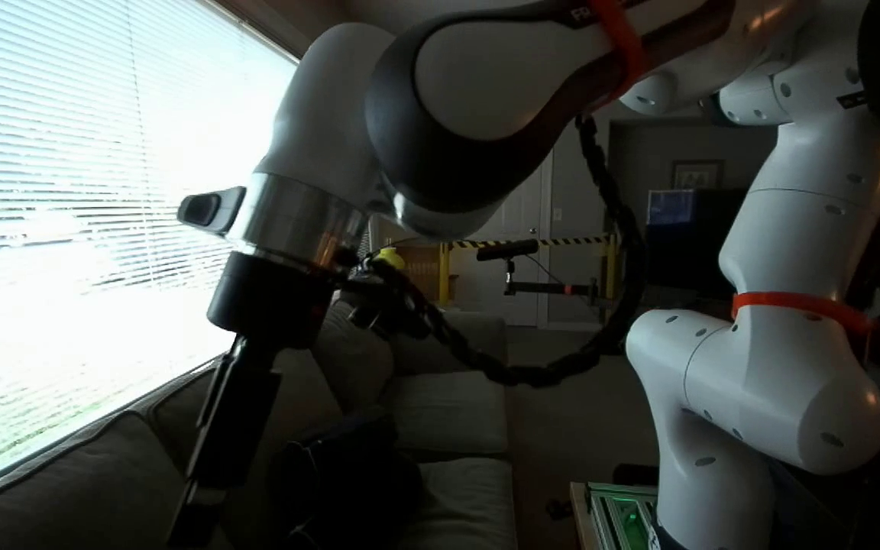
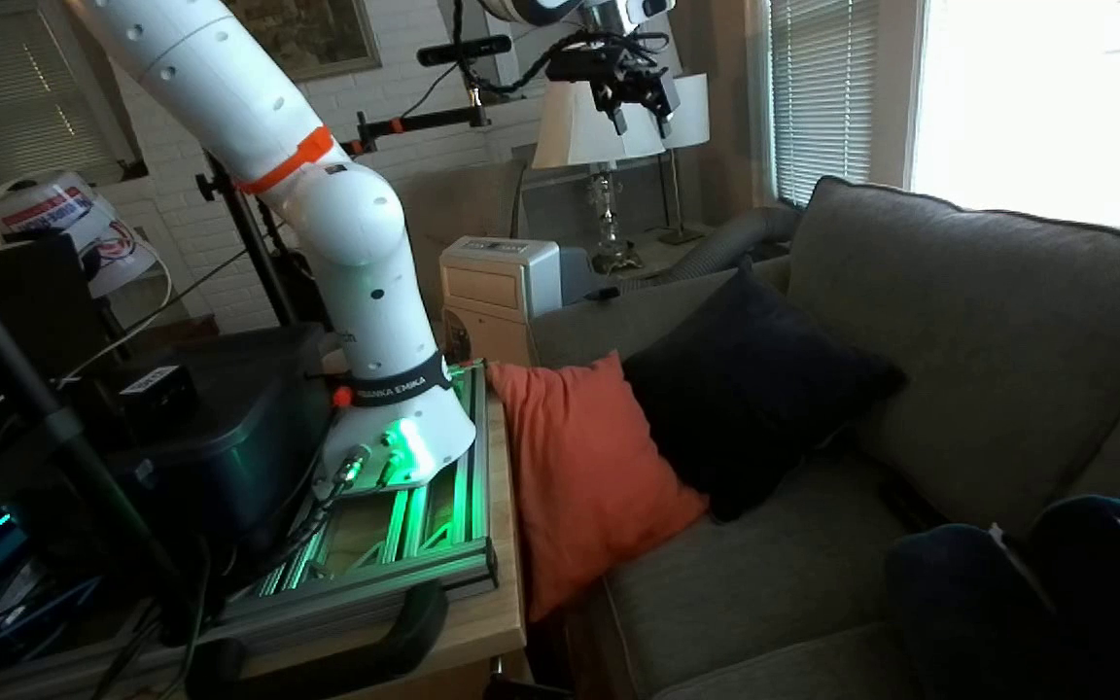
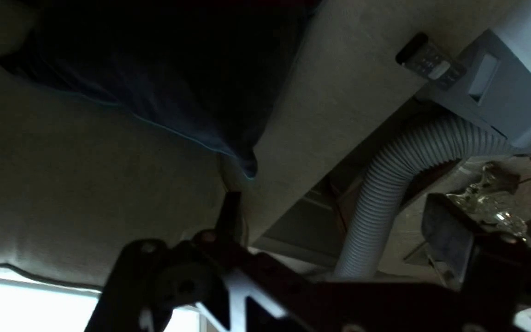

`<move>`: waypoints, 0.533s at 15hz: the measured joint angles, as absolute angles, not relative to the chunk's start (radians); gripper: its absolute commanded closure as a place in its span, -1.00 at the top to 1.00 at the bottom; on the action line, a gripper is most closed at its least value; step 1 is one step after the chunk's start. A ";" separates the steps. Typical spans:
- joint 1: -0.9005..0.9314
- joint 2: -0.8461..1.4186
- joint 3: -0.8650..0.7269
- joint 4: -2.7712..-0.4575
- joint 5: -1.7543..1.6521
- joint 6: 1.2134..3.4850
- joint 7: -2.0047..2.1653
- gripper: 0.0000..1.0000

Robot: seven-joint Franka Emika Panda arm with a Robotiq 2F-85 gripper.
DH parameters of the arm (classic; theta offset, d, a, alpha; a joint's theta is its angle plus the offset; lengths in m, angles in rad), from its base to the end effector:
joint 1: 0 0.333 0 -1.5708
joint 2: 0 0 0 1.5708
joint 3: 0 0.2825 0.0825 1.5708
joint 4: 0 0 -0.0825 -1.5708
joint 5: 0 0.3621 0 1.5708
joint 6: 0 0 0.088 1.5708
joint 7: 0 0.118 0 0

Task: Put the remote control on the backrest of the sofa.

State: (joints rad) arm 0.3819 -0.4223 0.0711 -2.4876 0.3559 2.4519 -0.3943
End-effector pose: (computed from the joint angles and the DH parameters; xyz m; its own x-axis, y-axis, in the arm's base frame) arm 0.3976 0.1970 0.4490 0.7561 0.5000 0.4224 0.5954 -0.7934 -0.1266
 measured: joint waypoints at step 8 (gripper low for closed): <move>0.668 -0.189 0.078 -2.380 0.850 2.708 -0.904 1.00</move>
State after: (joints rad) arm 0.6682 -0.1886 0.0777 -2.3798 0.8501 2.7077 -0.9042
